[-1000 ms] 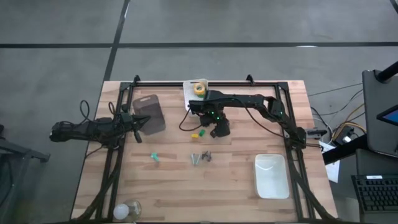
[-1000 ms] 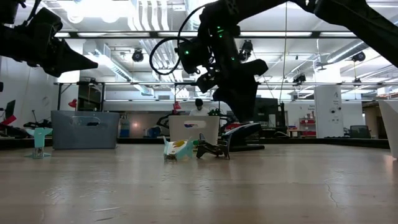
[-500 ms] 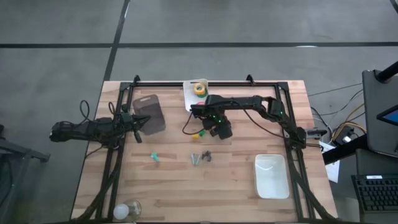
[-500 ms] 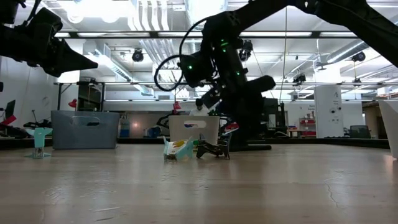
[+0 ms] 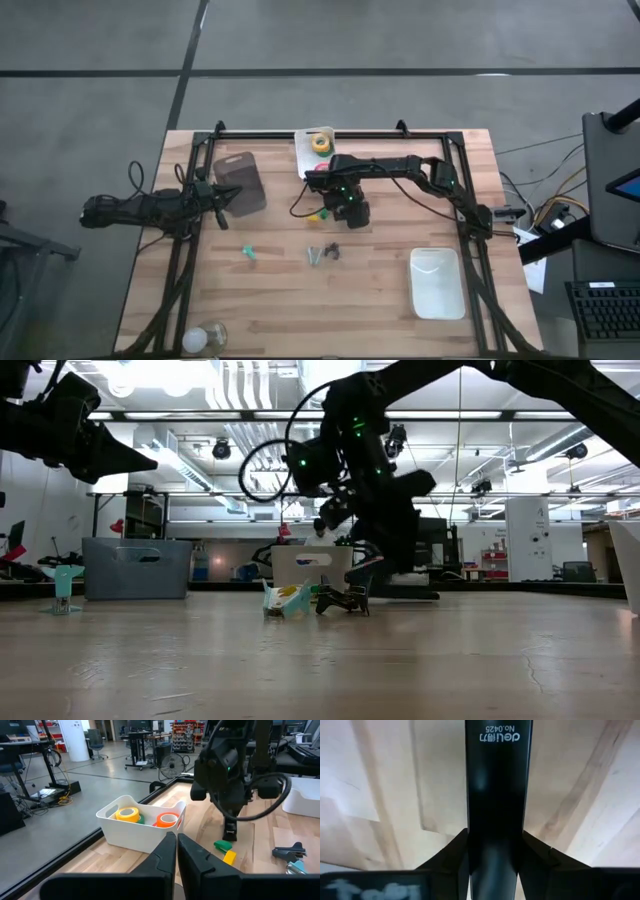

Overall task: Pick and place Stapler, Stapler remover, tape
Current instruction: Put the black stapler into the bottom white bin

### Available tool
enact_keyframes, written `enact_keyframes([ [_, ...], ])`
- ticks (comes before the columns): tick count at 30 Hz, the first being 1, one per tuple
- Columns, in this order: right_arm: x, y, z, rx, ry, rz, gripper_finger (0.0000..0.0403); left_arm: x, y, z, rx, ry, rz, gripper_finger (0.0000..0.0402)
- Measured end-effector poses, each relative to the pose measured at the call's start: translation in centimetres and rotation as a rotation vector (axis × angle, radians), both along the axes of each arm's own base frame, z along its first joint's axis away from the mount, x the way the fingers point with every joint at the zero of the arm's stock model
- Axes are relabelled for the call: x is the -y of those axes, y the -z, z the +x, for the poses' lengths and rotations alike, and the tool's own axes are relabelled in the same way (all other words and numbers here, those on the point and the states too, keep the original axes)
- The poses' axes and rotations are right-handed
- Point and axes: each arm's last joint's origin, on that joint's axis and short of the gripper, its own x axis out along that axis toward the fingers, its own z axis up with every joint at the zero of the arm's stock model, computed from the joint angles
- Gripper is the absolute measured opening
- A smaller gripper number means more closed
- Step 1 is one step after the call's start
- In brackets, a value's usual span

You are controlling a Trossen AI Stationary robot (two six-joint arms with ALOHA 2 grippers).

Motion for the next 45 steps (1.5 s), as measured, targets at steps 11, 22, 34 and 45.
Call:
enact_keyframes([
  [11,-1.8,-2.8,0.2,-0.032,0.186,0.122,0.0116,0.0,0.0,0.0,0.000,0.000,0.000,0.0019],
  [22,-7.6,-9.2,-1.1,0.062,0.459,0.212,0.0118,0.0,0.0,0.0,0.000,0.000,0.000,0.0020],
  [34,-14.9,-15.8,-7.5,0.116,0.836,0.051,0.0122,0.0,0.0,0.0,0.000,0.000,0.000,0.0019],
  [45,-21.1,-16.0,-15.3,0.040,1.327,-0.109,0.0124,0.0,0.0,0.0,-0.002,0.000,0.000,0.0020],
])
